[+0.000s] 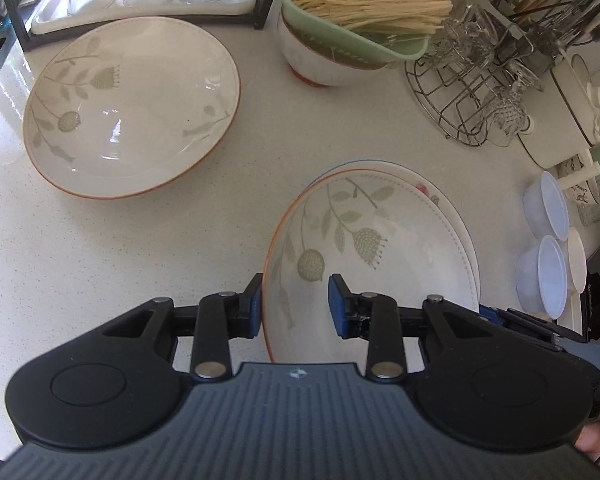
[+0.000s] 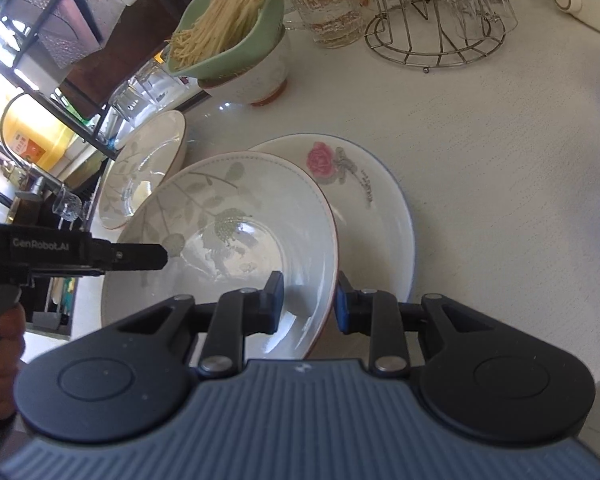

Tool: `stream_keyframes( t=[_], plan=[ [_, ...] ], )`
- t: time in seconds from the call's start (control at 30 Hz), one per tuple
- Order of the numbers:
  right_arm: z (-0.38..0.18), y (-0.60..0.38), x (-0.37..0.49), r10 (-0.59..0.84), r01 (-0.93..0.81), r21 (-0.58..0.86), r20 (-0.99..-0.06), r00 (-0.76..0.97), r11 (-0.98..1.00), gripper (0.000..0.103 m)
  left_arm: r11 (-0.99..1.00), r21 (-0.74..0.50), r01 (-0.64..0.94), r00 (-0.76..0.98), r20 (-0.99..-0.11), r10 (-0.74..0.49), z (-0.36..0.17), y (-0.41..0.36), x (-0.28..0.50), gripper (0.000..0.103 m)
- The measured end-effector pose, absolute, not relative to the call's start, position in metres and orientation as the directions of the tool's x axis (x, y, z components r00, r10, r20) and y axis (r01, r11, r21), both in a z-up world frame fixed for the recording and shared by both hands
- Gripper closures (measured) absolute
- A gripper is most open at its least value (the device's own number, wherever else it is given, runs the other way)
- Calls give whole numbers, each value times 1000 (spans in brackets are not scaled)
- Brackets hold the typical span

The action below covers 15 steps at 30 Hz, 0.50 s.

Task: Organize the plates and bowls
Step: 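Carry the leaf-pattern plate with both grippers and lower it onto the rose plate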

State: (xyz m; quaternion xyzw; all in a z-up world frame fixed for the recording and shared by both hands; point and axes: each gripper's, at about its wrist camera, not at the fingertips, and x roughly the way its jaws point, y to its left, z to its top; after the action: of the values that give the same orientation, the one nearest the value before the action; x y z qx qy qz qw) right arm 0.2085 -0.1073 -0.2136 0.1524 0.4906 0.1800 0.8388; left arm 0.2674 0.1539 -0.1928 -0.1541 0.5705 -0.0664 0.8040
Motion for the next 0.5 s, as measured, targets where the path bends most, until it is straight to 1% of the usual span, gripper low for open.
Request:
stream_keyframes(
  t=[0.5],
  plan=[
    [-215,-120,226,430,-195,385,-777,460,902,74,950,-299,-85,353,-901,-252,-205,131,274,65]
  ],
)
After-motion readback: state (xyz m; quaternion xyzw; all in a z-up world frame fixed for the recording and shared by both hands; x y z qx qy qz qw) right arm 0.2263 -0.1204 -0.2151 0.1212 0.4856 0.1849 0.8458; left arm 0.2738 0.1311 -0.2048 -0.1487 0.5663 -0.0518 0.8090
